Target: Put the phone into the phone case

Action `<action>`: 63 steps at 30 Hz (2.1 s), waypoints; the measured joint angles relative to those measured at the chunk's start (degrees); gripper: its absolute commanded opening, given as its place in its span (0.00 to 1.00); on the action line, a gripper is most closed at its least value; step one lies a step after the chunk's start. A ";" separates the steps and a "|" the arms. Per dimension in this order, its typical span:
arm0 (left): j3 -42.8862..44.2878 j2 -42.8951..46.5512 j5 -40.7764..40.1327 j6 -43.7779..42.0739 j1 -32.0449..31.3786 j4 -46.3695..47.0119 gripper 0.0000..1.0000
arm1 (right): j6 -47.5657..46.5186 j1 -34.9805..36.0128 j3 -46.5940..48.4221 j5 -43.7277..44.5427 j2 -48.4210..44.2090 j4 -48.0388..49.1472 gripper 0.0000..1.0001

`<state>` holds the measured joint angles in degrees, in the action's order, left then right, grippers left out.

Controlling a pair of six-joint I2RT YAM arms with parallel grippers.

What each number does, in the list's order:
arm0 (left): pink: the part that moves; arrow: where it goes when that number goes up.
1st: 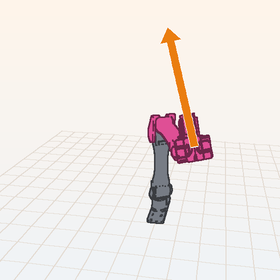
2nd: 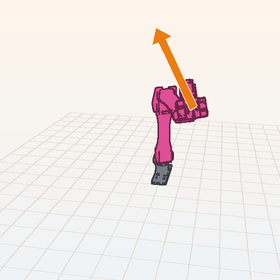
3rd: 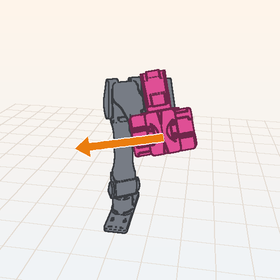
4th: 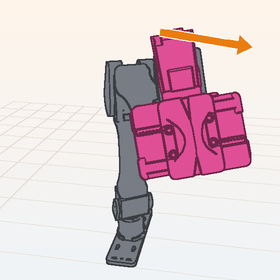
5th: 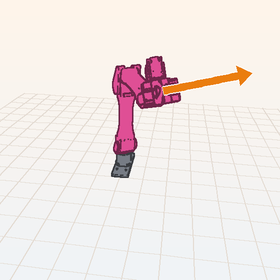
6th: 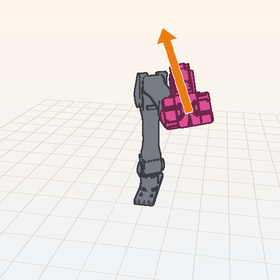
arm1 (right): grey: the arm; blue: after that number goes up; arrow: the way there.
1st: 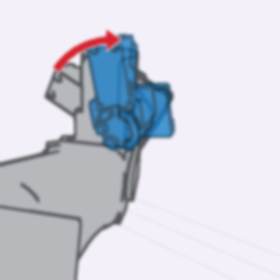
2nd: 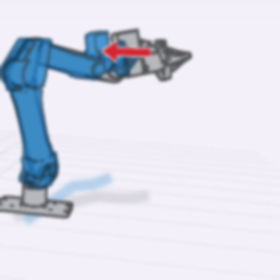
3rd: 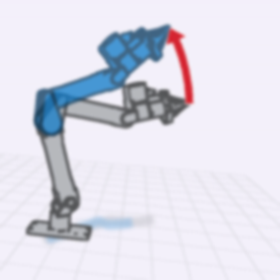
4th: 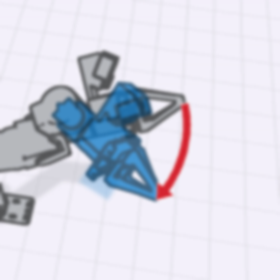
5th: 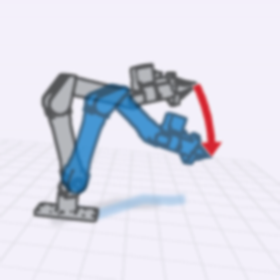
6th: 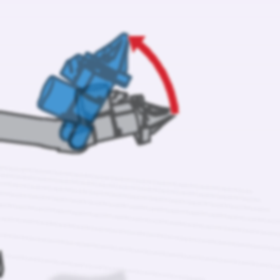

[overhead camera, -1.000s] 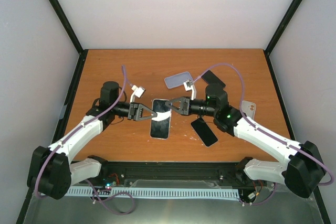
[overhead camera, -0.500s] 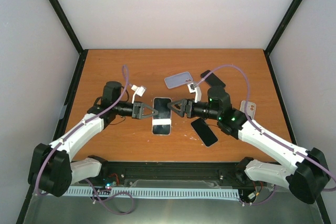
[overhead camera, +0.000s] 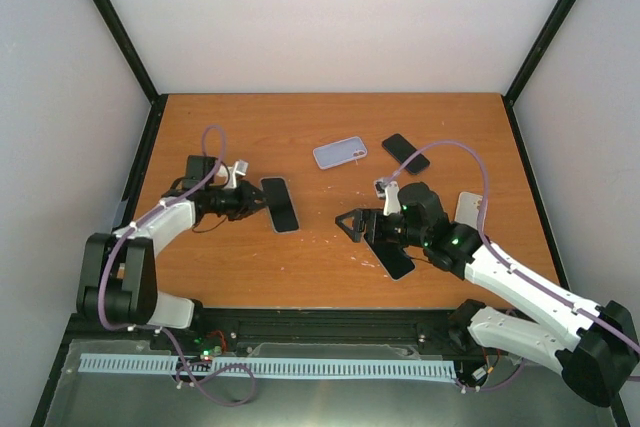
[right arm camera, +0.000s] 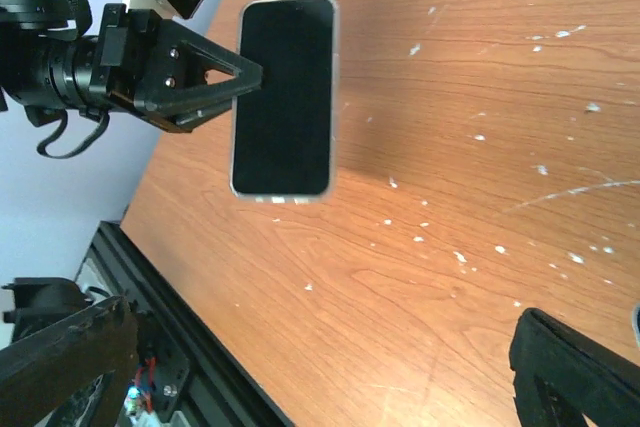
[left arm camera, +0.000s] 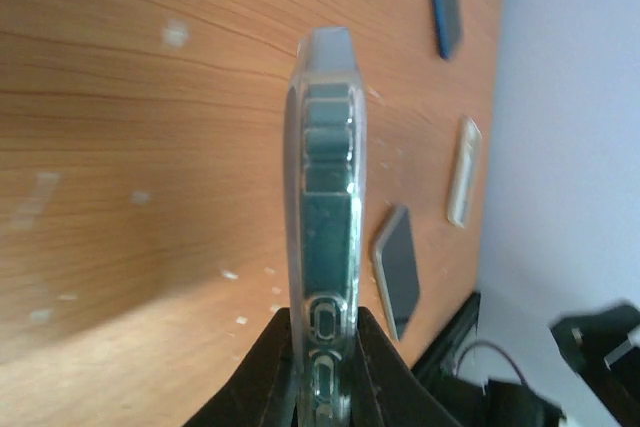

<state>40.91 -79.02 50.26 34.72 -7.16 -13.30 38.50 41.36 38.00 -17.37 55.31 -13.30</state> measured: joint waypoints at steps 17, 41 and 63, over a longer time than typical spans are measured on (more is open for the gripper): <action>6.10 -12.24 -10.05 0.04 11.19 -6.23 0.03 | -1.66 0.00 -0.24 5.29 -3.13 -7.13 1.00; 5.97 -12.41 -19.98 -0.98 11.34 -10.23 0.58 | 1.42 0.00 0.42 11.63 -0.28 -13.07 1.00; 4.02 9.03 -8.46 -7.76 11.17 -12.04 0.99 | -2.21 -15.26 8.87 31.15 13.75 -26.91 0.30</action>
<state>44.93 -70.00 41.80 26.96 4.01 -25.34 36.29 26.11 46.87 13.78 69.06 -40.21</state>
